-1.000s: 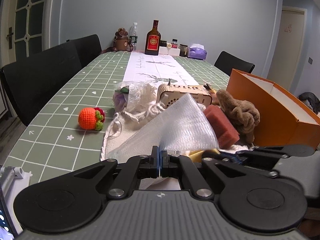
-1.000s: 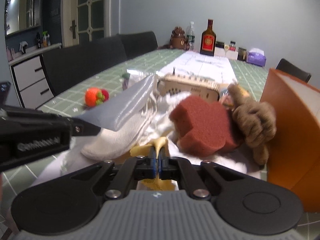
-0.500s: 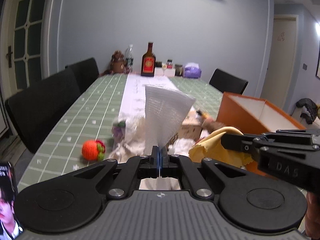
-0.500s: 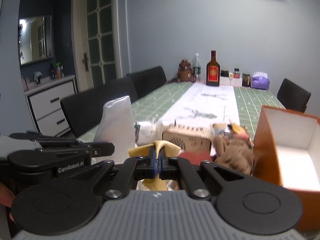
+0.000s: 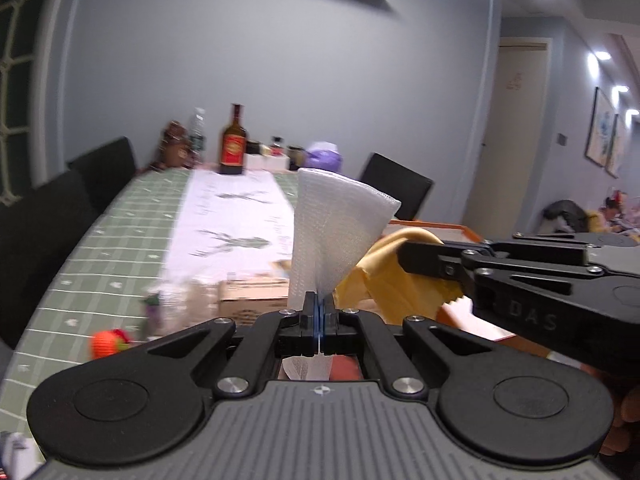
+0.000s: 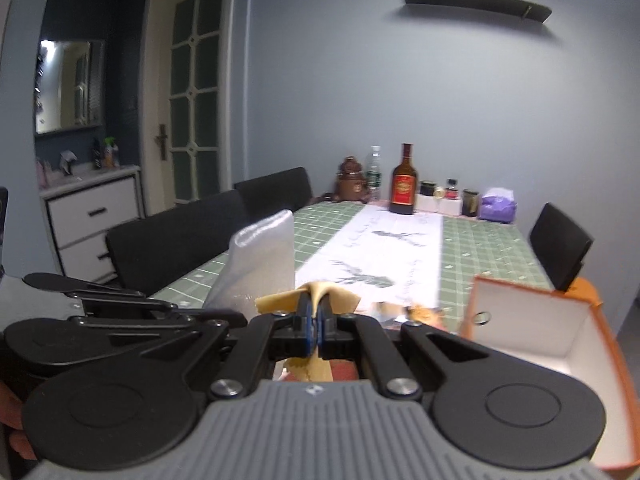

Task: Organize soft objects
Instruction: 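Lift both held cloths and carry them over the orange box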

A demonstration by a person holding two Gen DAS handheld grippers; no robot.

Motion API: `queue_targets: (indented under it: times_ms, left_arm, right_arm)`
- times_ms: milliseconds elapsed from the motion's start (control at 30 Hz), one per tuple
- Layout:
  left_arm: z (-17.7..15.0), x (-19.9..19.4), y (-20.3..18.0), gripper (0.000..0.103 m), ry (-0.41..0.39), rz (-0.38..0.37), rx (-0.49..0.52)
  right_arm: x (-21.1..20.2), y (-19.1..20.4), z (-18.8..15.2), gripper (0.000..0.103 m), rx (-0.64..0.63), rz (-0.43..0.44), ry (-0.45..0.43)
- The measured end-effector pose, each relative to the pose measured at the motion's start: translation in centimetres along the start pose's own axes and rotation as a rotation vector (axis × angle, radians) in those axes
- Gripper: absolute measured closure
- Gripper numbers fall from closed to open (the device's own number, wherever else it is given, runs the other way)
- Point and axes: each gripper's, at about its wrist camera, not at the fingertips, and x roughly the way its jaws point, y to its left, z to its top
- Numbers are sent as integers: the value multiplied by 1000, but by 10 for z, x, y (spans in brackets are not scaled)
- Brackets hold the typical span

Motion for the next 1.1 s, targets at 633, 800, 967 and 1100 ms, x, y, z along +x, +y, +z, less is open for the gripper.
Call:
queue_targets:
  times_ms: [633, 800, 967, 1100]
  left_arm:
    - [63, 113, -86, 103, 169, -374, -160]
    - [44, 160, -85, 103, 291, -358, -187]
    - [30, 179, -87, 103, 350, -275, -138]
    - [25, 180, -87, 103, 372, -226, -92]
  right_arm:
    - [-14, -145, 15, 103, 41, -275, 135]
    - [6, -161, -5, 103, 56, -271, 238]
    - [27, -167, -26, 103, 55, -256, 319]
    - [42, -172, -38, 103, 64, -247, 371]
